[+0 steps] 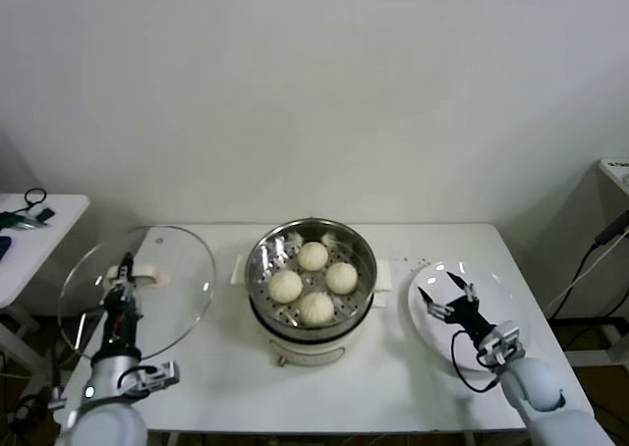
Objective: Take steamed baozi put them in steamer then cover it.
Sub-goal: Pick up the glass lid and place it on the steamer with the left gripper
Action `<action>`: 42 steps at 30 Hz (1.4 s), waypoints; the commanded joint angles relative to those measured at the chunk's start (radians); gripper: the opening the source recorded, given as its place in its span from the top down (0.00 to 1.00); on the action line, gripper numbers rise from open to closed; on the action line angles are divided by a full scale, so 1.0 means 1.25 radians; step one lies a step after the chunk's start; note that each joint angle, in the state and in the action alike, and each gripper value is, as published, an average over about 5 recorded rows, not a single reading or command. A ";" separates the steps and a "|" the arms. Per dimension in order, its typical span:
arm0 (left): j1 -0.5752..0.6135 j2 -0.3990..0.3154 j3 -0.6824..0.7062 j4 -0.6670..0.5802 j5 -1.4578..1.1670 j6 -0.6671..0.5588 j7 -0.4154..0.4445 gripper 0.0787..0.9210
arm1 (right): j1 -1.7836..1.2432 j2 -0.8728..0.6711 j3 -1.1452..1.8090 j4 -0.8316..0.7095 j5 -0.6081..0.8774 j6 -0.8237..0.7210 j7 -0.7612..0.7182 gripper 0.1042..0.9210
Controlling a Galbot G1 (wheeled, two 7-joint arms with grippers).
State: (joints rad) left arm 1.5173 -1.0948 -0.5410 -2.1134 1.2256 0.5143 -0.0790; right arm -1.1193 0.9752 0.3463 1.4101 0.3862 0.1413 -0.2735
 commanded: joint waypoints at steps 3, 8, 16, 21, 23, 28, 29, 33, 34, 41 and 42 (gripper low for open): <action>-0.219 0.164 0.265 -0.074 -0.048 0.211 0.111 0.92 | 0.014 0.010 -0.004 -0.007 -0.009 -0.002 0.020 0.12; -0.308 0.117 0.351 -0.057 0.006 0.217 0.173 0.92 | 0.018 0.035 0.005 -0.007 -0.011 0.007 0.034 0.12; -0.331 -0.002 0.428 -0.058 0.121 0.217 0.270 0.92 | 0.008 0.052 0.028 -0.003 -0.005 0.039 0.036 0.12; -0.337 -0.064 0.487 -0.066 0.219 0.217 0.331 0.92 | 0.006 0.051 0.046 -0.004 -0.006 0.043 0.035 0.12; -0.342 -0.087 0.509 -0.058 0.245 0.217 0.351 0.92 | 0.004 0.050 0.053 -0.003 -0.007 0.043 0.034 0.12; -0.367 -0.154 0.549 -0.014 0.298 0.217 0.387 0.92 | -0.004 0.051 0.068 -0.005 -0.011 0.044 0.033 0.12; -0.372 -0.166 0.552 -0.003 0.305 0.217 0.393 0.92 | -0.005 0.051 0.069 -0.005 -0.012 0.045 0.033 0.12; -0.385 -0.200 0.553 0.042 0.318 0.217 0.394 0.92 | -0.010 0.053 0.077 -0.009 -0.017 0.048 0.032 0.12; -0.388 -0.208 0.551 0.055 0.319 0.217 0.385 0.92 | -0.010 0.053 0.078 -0.010 -0.018 0.049 0.031 0.12; -0.395 -0.261 0.537 0.119 0.306 0.217 0.312 0.92 | -0.013 0.055 0.089 -0.024 -0.029 0.056 0.028 0.12; -0.394 -0.266 0.539 0.128 0.306 0.217 0.307 0.92 | -0.014 0.056 0.090 -0.026 -0.030 0.057 0.028 0.12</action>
State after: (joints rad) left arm 1.0512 -1.3058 0.0943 -2.0686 1.5591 0.7368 0.3441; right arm -1.1323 1.0404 0.4412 1.3889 0.3590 0.2051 -0.2369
